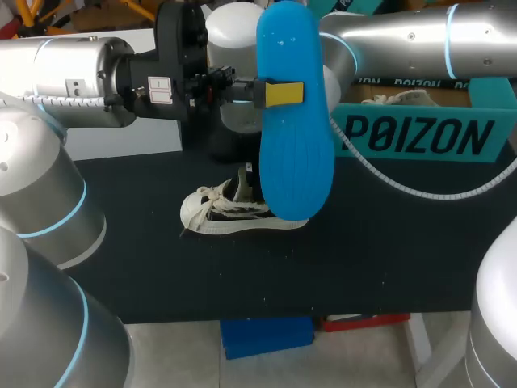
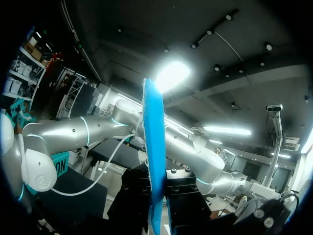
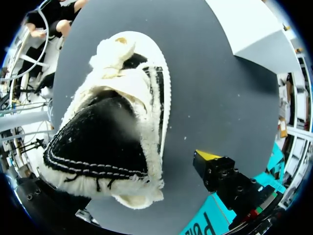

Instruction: Take the shoe out of the shoebox, open the shoe tongue, remove and reinsert the insole, then place the shoe into the shoebox

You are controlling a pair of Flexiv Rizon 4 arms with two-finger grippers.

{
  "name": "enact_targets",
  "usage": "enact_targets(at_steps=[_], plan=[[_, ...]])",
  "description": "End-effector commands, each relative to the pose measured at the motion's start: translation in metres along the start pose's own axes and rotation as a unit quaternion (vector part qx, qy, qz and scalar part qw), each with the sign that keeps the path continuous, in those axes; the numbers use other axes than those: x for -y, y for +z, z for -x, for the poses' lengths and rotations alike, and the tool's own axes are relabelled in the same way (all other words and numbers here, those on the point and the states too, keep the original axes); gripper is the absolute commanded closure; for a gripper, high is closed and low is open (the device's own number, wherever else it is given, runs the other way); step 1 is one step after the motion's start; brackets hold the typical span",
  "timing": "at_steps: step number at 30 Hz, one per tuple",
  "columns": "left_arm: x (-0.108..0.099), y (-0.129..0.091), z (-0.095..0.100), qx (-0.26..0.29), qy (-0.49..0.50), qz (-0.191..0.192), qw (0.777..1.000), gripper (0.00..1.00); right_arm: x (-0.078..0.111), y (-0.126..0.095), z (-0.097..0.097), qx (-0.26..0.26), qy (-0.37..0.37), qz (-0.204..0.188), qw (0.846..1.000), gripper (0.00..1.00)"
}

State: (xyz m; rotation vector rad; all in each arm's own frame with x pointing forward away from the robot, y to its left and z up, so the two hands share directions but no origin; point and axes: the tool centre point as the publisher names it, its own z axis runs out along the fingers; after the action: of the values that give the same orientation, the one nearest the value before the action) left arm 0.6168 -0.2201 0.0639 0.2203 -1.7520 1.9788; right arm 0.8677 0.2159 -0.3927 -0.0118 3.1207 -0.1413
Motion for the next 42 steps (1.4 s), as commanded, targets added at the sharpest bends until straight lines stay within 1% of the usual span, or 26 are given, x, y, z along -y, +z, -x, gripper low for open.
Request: enact_targets(at_steps=[1,2,3,4,6,7,8,9,35,36,38,41,42], plan=[[0.0,0.001,0.0,0.002,-0.001,0.001,1.0,1.0,-0.006,0.007,0.002,-0.005,0.004,-0.005,1.0,0.02],[0.0,0.001,0.0,0.002,-0.001,0.001,1.0,1.0,-0.006,0.007,0.002,-0.005,0.004,-0.005,1.0,0.11],[0.0,0.001,0.0,0.002,-0.001,0.001,1.0,1.0,-0.007,0.008,0.002,-0.006,0.007,0.001,1.0,0.29],[0.0,0.001,0.0,0.002,-0.001,0.001,1.0,1.0,-0.007,0.009,0.002,-0.006,0.007,0.001,1.0,0.52],[0.0,0.001,0.0,0.002,-0.001,0.001,1.0,1.0,-0.007,0.011,0.001,-0.007,0.012,0.002,1.0,0.74],[0.0,0.001,0.0,0.002,-0.001,0.001,1.0,1.0,-0.007,0.013,0.0,-0.01,0.019,-0.002,1.0,1.0],[0.0,0.001,0.0,0.002,-0.001,0.001,1.0,1.0,-0.007,0.014,-0.001,-0.014,0.021,-0.004,1.0,1.0],[0.0,0.001,0.0,0.002,-0.001,0.001,1.0,1.0,-0.006,0.016,-0.001,-0.02,0.022,0.007,1.0,1.0],[0.0,0.001,0.0,0.002,-0.001,0.001,1.0,1.0,-0.006,0.016,-0.001,-0.02,0.022,0.007,1.0,1.0],[0.0,0.001,0.0,0.002,-0.001,0.001,1.0,1.0,-0.006,0.007,-0.003,-0.003,0.026,0.005,1.0,1.0],[0.0,0.001,0.0,0.002,-0.001,0.001,1.0,1.0,-0.001,-0.019,-0.008,0.02,0.051,-0.003,0.998,1.0],[0.0,0.001,0.0,0.002,-0.001,0.001,1.0,1.0,0.013,-0.058,-0.015,0.036,0.106,-0.027,0.993,1.0],[0.0,0.001,0.0,0.002,-0.001,0.001,1.0,1.0,0.019,-0.07,-0.016,0.029,0.14,-0.038,0.989,1.0]])
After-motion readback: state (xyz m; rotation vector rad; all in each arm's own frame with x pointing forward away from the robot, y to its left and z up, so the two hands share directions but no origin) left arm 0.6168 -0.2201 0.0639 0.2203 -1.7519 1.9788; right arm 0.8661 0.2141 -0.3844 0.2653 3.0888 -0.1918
